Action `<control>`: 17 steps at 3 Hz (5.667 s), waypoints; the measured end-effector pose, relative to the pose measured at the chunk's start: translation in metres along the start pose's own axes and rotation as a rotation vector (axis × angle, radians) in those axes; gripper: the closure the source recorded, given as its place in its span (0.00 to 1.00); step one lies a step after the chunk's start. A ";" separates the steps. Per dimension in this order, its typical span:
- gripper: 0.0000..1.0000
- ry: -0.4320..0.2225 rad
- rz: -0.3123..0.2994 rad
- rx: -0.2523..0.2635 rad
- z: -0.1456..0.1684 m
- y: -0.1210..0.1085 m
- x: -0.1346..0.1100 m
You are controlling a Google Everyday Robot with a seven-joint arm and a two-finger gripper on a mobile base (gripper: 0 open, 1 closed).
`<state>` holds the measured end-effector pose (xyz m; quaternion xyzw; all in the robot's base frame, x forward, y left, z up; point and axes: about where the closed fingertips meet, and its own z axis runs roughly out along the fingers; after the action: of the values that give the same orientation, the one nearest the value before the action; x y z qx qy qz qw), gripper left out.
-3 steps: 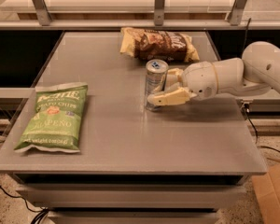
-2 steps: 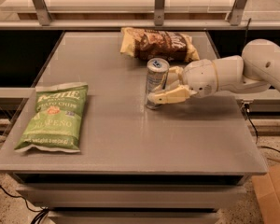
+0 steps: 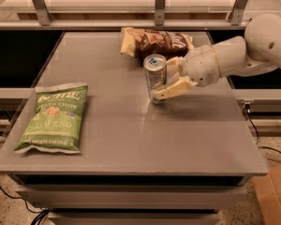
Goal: Knock redbull can over
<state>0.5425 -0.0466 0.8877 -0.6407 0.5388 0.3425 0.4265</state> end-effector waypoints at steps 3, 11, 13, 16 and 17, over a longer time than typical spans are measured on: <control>1.00 0.453 -0.257 0.026 0.005 0.006 -0.010; 0.83 1.108 -0.421 -0.134 0.023 -0.010 0.036; 0.36 1.092 -0.400 -0.186 0.027 -0.009 0.039; 0.00 1.082 -0.388 -0.211 0.029 -0.009 0.039; 0.00 1.067 -0.386 -0.220 0.031 -0.009 0.038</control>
Offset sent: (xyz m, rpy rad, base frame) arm -0.0061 -0.0009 0.0210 -0.4690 -0.3108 -0.0065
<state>0.5589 -0.0328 0.8426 -0.8521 0.5138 -0.0580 0.0814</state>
